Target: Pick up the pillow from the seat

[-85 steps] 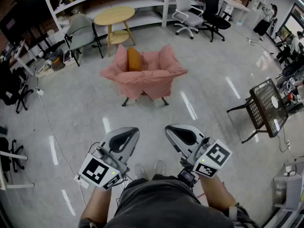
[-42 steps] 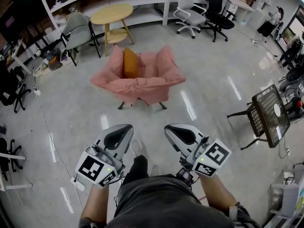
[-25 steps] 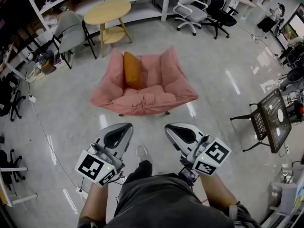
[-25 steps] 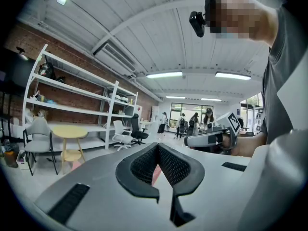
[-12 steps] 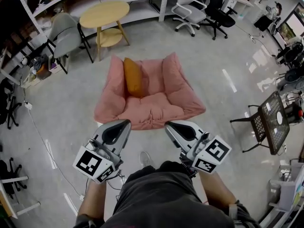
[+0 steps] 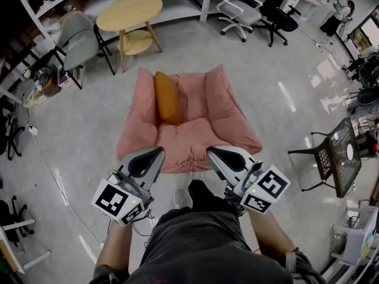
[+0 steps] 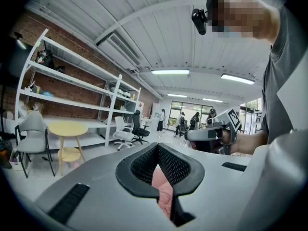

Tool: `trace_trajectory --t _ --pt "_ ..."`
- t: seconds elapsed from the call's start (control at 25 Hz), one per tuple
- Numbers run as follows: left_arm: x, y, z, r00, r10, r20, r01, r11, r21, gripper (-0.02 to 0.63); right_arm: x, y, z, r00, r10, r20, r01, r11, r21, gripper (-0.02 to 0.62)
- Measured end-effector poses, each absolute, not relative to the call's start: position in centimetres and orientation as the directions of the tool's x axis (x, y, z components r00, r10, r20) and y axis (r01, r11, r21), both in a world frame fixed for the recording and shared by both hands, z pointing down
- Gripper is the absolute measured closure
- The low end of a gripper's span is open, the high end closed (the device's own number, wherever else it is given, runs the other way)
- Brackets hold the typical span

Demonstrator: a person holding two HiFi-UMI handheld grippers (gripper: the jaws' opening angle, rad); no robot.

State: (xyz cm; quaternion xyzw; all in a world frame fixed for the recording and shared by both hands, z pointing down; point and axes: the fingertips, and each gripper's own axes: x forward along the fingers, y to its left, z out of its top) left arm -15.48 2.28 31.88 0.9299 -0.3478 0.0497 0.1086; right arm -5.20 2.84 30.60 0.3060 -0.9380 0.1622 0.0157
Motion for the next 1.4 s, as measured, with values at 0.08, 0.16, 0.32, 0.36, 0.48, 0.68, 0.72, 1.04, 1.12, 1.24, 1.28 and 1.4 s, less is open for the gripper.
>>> trace_trajectory --t 0.08,0.16,0.32,0.36,0.48,0.68,0.72,1.04,1.12,1.24,1.28,1.4 --pt "-15.2 0.6 32.1 0.749 -0.638 0.177 -0.662 -0.73 0.17 0.595 -5.0 1.0 30.8 -0.816 -0.563 0.131 -0.574 0.762 -0.301 0.581" --pt "-15.0 -1.2 32.5 0.743 -0.642 0.189 -0.669 -0.723 0.174 0.595 -4.8 -1.1 31.1 -0.821 -0.556 0.132 -0.567 0.764 -0.309 0.582" --pt "-14.6 -4.8 34.1 0.726 -0.653 0.216 -0.687 -0.702 0.188 0.595 -4.2 -5.0 32.1 -0.831 -0.539 0.133 -0.551 0.769 -0.323 0.581" --pt "-14.4 -5.7 34.5 0.719 -0.657 0.226 -0.694 -0.694 0.19 0.595 -4.0 -6.0 32.3 -0.835 -0.534 0.133 -0.545 0.772 -0.327 0.581" --pt "-13.9 -8.9 35.8 0.698 -0.669 0.254 -0.715 -0.67 0.199 0.595 -3.7 -9.0 33.1 -0.851 -0.506 0.143 -0.522 0.781 -0.343 0.581" --pt "-13.2 -13.5 38.2 0.659 -0.689 0.301 -0.751 -0.627 0.209 0.595 -2.9 -13.1 34.5 -0.871 -0.465 0.157 -0.489 0.793 -0.364 0.581" --pt "-13.2 -14.4 38.7 0.651 -0.693 0.31 -0.758 -0.618 0.21 0.595 -2.8 -13.8 34.9 -0.875 -0.457 0.159 -0.483 0.795 -0.367 0.581" --pt "-13.2 -20.7 43.3 0.616 -0.697 0.367 -0.786 -0.572 0.234 0.594 -2.6 -19.4 39.1 -0.883 -0.424 0.2 -0.469 0.794 -0.387 0.581" --pt "-13.4 -21.9 45.0 0.61 -0.687 0.394 -0.79 -0.564 0.239 0.594 -2.7 -20.5 40.4 -0.882 -0.425 0.206 -0.472 0.782 -0.407 0.581" --pt "-14.1 -24.0 48.1 0.588 -0.674 0.447 -0.805 -0.543 0.239 0.57 -3.1 -22.4 42.5 -0.879 -0.423 0.221 -0.477 0.769 -0.425 0.581" --pt "-14.3 -24.8 49.2 0.58 -0.669 0.465 -0.81 -0.536 0.24 0.551 -3.1 -23.0 43.2 -0.876 -0.423 0.231 -0.482 0.764 -0.429 0.581" --pt "-14.9 -27.1 52.8 0.564 -0.645 0.516 -0.82 -0.514 0.253 0.495 -2.9 -24.7 45.5 -0.86 -0.439 0.262 -0.511 0.739 -0.439 0.581"
